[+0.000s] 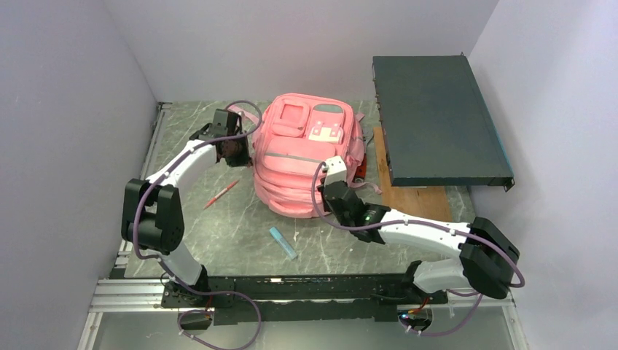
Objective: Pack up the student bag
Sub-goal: Zip the student bag at the center of the board.
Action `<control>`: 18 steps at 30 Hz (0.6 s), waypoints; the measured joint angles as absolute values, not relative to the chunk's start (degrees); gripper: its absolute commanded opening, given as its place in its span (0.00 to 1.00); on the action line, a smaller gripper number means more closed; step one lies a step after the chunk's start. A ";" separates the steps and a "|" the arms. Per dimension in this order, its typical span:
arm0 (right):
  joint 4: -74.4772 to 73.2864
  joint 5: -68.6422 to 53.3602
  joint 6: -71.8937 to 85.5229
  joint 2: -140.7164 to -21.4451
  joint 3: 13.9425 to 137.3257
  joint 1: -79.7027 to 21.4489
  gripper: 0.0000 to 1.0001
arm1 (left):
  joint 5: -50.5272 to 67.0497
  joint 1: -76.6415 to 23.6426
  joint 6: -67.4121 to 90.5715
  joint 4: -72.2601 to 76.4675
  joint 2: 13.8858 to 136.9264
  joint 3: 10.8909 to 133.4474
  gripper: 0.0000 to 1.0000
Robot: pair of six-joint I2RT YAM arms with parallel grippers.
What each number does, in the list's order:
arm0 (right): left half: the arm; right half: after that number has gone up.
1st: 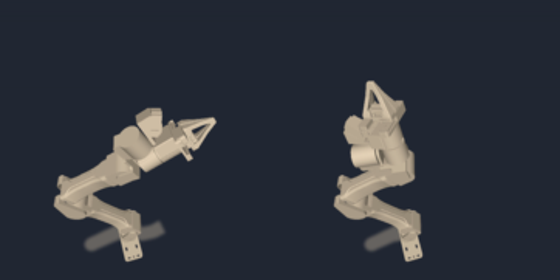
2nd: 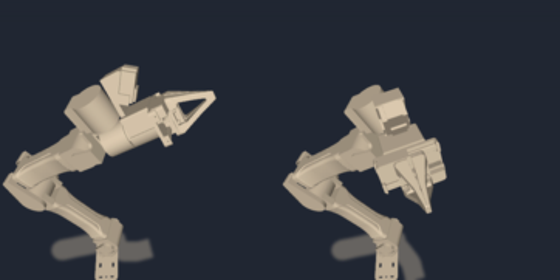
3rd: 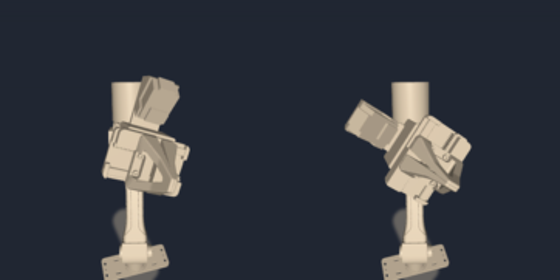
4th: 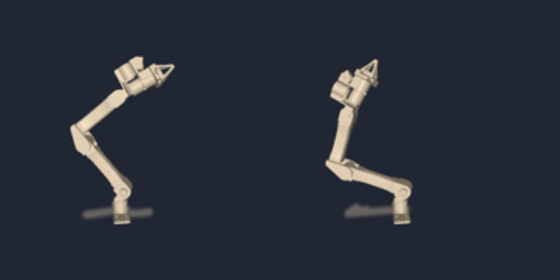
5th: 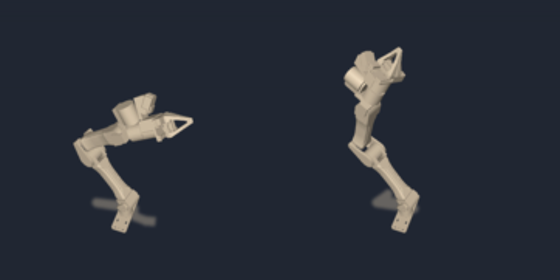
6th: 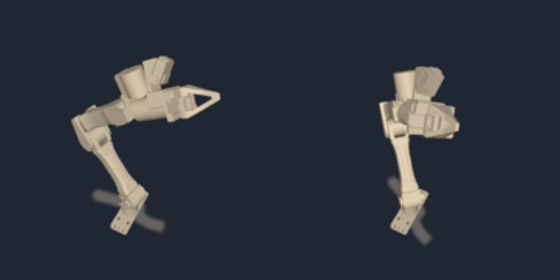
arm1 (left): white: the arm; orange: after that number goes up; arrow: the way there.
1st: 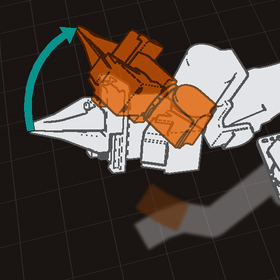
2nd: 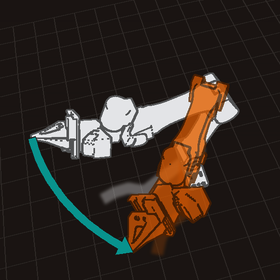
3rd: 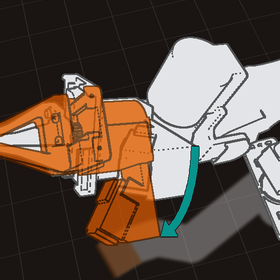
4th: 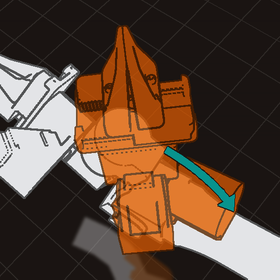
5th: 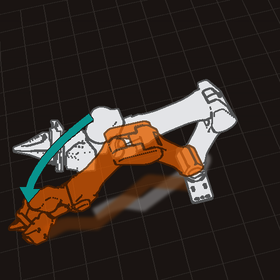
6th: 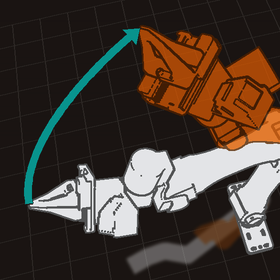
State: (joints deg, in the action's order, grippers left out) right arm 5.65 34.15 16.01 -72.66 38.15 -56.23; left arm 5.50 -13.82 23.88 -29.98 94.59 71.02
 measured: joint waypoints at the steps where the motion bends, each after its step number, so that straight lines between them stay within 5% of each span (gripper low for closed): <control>1: 5.63 33.41 15.84 -73.41 38.94 -55.66 0.06 | 5.72 -13.50 23.38 -30.72 95.09 72.18 0.15; 4: 3.88 29.30 14.74 -75.35 41.95 -53.41 0.54 | 6.81 -12.21 22.50 -32.51 95.98 74.94 0.50; 6: 1.72 25.61 13.65 -76.53 44.31 -52.47 0.70 | 7.03 -11.25 21.43 -33.28 96.07 76.47 0.63; 12: -11.42 16.12 11.31 -80.38 56.88 -51.79 0.73 | 8.12 -9.61 19.20 -35.38 91.90 77.52 0.99; 18: -18.63 15.27 9.72 -79.15 67.99 -50.85 0.77 | 16.73 -10.70 19.20 -32.67 83.22 71.99 1.00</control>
State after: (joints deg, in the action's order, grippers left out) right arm -18.63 15.27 9.72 -79.15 67.99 -50.85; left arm 16.73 -10.70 19.20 -32.67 83.22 71.99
